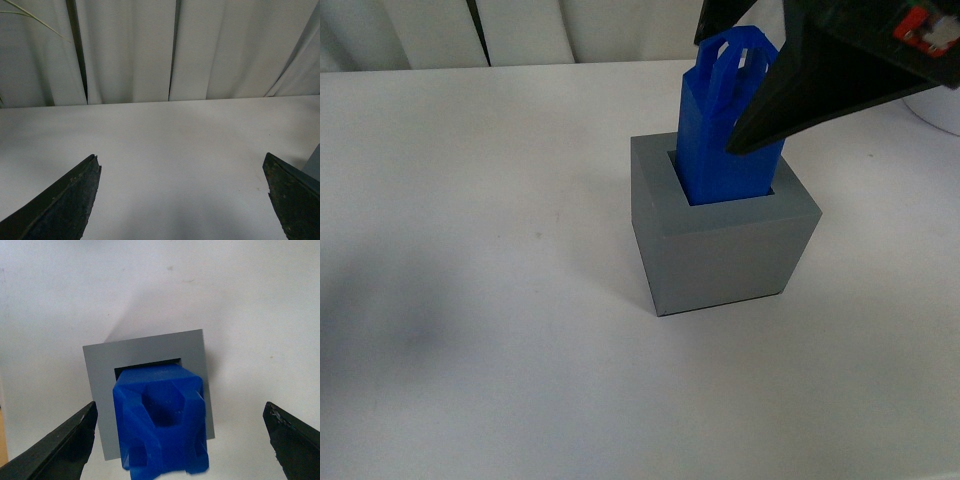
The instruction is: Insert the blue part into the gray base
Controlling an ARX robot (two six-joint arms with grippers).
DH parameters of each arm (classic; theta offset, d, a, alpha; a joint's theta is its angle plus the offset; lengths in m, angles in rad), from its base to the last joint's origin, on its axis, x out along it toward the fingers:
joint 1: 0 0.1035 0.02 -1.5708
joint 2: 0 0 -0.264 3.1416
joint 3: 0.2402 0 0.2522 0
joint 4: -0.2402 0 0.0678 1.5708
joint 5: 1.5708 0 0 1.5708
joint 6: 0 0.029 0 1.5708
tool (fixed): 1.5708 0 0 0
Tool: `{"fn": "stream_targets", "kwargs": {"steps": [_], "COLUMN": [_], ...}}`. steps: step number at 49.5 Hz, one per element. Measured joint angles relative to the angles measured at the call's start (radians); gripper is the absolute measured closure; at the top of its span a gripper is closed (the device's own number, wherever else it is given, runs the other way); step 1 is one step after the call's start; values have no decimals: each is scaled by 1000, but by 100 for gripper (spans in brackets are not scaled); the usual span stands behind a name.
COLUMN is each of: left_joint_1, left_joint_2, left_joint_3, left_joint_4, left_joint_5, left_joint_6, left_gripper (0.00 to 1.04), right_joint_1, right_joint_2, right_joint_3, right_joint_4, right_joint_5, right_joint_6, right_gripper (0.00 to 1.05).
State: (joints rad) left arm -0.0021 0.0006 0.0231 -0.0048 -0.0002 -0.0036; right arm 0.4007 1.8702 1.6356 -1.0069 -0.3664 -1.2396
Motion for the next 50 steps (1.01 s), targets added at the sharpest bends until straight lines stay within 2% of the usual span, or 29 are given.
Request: {"fn": "stream_targets", "kwargs": {"steps": [10,20,24,27,34,37,47,48,50], "left_joint_1": [0,0,0,0,0,0,0,0,0], "left_joint_2": [0,0,0,0,0,0,0,0,0], "left_joint_3": [0,0,0,0,0,0,0,0,0], "left_joint_4": [0,0,0,0,0,0,0,0,0], "left_joint_5": [0,0,0,0,0,0,0,0,0], "left_joint_6": [0,0,0,0,0,0,0,0,0], "left_gripper": [6,6,6,6,6,6,6,6,6], "right_joint_1": [-72,-181,-219,-244,-299,-313,-318,-315,-286], "right_joint_2": [-215,-464,-565,-651,-821,-850,-858,-858,-863], "right_joint_3": [-221,-521,-653,-777,-1050,-1109,-1136,-1138,-1180], "right_joint_4": [245,570,690,816,1130,1191,1207,1216,1336], "right_joint_5": [-150,-289,-307,-293,-158,-127,-122,-103,50], "right_joint_6": [127,372,467,565,801,873,954,960,1019], "right_gripper": [7,7,7,7,7,7,7,8,13]}}
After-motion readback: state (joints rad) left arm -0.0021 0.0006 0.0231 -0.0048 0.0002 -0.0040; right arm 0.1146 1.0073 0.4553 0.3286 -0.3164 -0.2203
